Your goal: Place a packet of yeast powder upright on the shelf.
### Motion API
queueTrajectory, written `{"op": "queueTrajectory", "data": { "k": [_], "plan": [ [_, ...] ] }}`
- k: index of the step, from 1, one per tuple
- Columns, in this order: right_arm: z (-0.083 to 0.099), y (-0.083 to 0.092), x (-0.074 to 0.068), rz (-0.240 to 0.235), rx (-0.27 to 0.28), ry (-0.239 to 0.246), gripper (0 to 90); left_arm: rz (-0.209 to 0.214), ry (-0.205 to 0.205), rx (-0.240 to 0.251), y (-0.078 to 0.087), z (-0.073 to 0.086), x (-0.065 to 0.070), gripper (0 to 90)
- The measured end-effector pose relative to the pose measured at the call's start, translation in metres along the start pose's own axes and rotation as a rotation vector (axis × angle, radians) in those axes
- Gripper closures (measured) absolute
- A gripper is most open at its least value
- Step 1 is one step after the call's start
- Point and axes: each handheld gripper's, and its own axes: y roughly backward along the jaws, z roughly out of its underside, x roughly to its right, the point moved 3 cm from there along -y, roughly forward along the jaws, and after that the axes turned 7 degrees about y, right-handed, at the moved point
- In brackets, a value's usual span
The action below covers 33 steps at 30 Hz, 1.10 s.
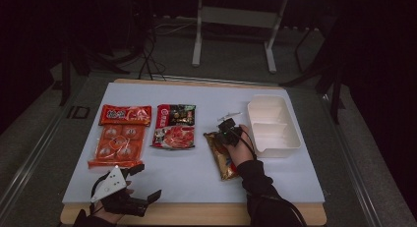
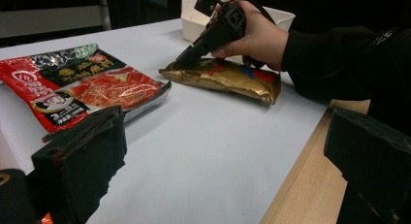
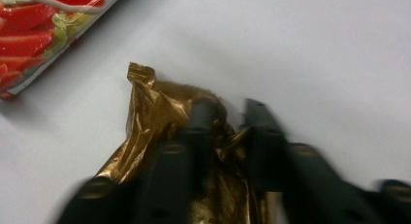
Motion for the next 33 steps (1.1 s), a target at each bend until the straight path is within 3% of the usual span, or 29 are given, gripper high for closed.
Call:
{"op": "queueTrajectory", "data": {
  "k": [3, 9, 13, 33],
  "plan": [
    [-0.001, 0.000, -0.002, 0.010, -0.007, 0.023, 84.9, -0.001, 0.000, 0.000, 0.000, 0.000, 0.000, 1.9],
    [-0.003, 0.007, 0.004, -0.040, 0.021, -0.012, 87.1, -0.003, 0.005, 0.001, 0.000, 0.000, -0.002, 1.9],
    [-0.008, 0.025, 0.006, -0.062, 0.067, -0.002, 87.3, -0.005, 0.002, 0.000, 0.000, 0.000, -0.001, 1.9],
    [-0.017, 0.087, -0.008, -0.116, 0.193, 0.080, 87.5, -0.012, -0.002, -0.009, -0.001, 0.001, -0.001, 1.9]
  ]
}}
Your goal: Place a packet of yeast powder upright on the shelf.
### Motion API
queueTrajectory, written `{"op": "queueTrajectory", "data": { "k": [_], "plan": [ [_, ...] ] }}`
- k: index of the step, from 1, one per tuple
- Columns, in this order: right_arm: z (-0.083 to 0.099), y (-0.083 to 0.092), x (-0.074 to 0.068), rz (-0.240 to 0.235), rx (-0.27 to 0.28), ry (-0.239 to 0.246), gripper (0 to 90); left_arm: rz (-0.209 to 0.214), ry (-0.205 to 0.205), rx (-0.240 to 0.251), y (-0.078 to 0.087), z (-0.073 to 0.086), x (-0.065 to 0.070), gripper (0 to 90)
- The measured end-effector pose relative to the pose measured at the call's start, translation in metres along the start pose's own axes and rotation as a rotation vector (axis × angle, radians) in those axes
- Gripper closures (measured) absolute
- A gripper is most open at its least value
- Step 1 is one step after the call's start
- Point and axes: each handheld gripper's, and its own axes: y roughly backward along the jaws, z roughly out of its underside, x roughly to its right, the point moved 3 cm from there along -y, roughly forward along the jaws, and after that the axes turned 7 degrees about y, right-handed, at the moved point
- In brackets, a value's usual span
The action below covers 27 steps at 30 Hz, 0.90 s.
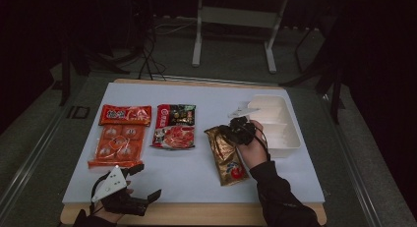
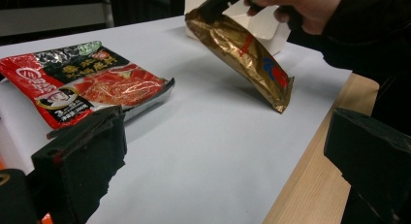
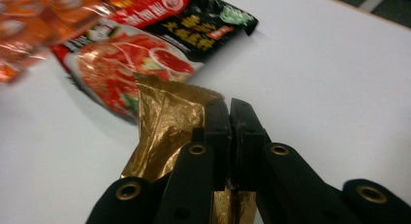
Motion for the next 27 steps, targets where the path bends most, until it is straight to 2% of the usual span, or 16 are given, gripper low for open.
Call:
{"op": "queueTrajectory", "data": {
  "k": [9, 16, 27],
  "plan": [
    [-0.005, 0.029, -0.017, -0.044, 0.059, 0.043, 87.5, -0.003, 0.005, -0.001, 0.000, 0.000, -0.001, 1.9],
    [-0.009, 0.048, -0.025, -0.079, 0.100, 0.056, 87.6, -0.004, 0.006, -0.002, 0.000, 0.000, -0.001, 1.9],
    [-0.022, 0.069, -0.033, -0.085, 0.163, 0.095, 87.7, -0.009, 0.003, -0.003, 0.000, 0.000, -0.001, 1.9]
  ]
}}
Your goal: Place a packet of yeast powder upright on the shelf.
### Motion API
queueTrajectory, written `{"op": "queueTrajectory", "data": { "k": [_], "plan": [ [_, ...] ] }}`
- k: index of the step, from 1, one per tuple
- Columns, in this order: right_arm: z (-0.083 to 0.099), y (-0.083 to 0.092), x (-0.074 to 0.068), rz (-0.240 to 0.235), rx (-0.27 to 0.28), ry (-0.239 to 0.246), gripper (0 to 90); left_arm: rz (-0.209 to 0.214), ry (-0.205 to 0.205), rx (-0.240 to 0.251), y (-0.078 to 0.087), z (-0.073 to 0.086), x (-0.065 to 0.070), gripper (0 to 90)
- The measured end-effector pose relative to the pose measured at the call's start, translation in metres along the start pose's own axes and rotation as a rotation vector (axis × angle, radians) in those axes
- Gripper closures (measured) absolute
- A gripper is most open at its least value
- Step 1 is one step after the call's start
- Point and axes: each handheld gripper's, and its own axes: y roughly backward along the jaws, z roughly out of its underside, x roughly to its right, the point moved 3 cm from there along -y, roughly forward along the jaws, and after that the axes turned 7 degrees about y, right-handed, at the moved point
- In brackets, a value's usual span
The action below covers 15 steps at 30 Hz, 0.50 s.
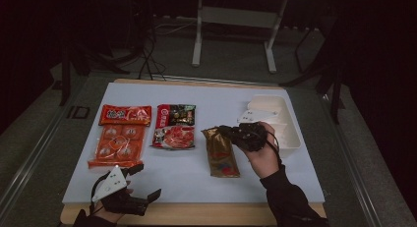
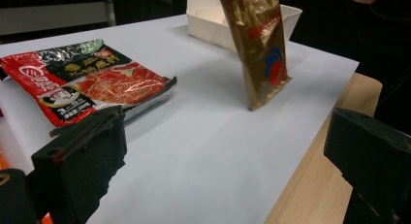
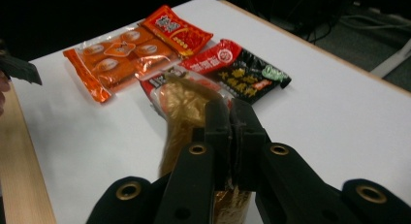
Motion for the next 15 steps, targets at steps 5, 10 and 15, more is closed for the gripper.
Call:
{"op": "queueTrajectory", "data": {
  "k": [5, 10, 15],
  "plan": [
    [-0.010, 0.007, 0.001, 0.017, 0.030, 0.016, 87.7, 0.001, 0.000, 0.000, 0.000, 0.000, 0.000, 1.9],
    [-0.023, 0.015, 0.005, 0.034, 0.058, 0.026, 87.7, 0.000, 0.002, 0.001, 0.000, 0.000, 0.000, 1.9],
    [-0.037, 0.025, 0.009, 0.048, 0.094, 0.033, 87.7, -0.001, 0.001, 0.000, 0.000, 0.000, -0.001, 1.9]
  ]
}}
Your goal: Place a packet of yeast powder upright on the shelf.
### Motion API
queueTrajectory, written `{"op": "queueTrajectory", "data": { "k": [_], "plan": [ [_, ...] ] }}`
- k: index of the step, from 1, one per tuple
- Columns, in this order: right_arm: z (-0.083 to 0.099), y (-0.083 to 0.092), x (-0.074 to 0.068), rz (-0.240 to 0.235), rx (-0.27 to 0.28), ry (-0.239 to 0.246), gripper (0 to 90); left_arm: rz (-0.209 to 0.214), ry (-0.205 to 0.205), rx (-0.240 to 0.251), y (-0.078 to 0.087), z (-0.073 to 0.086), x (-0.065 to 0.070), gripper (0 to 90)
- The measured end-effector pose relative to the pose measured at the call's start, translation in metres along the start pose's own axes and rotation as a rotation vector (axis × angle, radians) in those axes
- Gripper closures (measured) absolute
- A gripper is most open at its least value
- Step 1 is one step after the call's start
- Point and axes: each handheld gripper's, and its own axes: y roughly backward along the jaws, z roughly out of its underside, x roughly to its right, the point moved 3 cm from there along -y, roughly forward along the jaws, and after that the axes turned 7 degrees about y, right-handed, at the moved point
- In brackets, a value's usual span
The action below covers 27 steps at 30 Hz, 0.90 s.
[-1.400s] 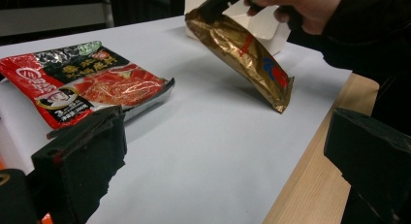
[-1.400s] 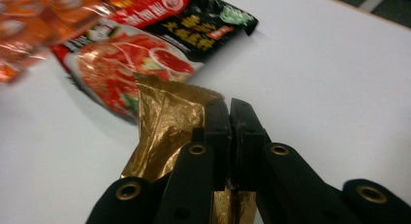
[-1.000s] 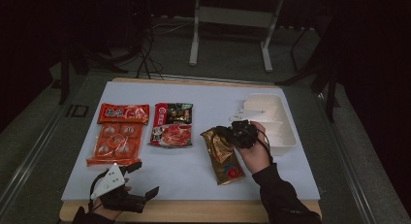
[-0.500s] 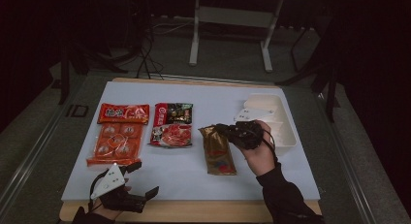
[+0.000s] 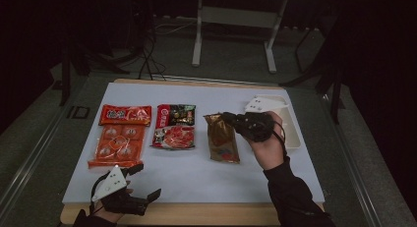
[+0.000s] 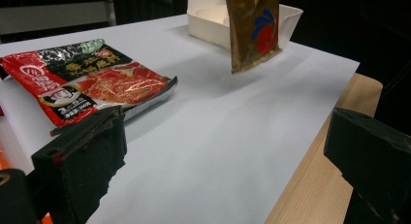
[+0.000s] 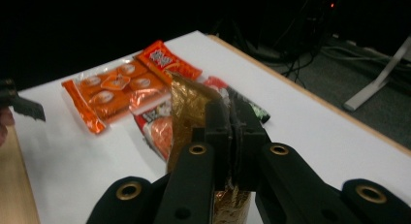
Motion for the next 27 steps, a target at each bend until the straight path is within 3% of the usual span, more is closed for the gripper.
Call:
{"op": "queueTrajectory", "data": {
  "k": [11, 17, 18, 23, 27],
  "plan": [
    [-0.025, 0.022, 0.026, 0.032, 0.080, -0.024, 87.7, -0.003, 0.007, 0.000, 0.000, 0.000, 0.000, 1.9],
    [-0.032, 0.028, 0.041, 0.070, 0.078, -0.019, 87.7, -0.004, 0.008, -0.001, 0.000, 0.001, -0.001, 1.9],
    [-0.033, 0.031, 0.052, 0.072, 0.089, -0.036, 87.7, -0.007, 0.010, 0.000, 0.000, 0.001, -0.001, 1.9],
    [-0.034, 0.034, 0.065, 0.103, 0.103, -0.042, 87.6, -0.012, 0.016, 0.001, 0.001, 0.002, -0.001, 1.9],
    [-0.032, 0.034, 0.084, 0.137, 0.108, -0.055, 87.6, -0.020, 0.017, -0.001, 0.004, 0.003, -0.002, 1.9]
  ]
}}
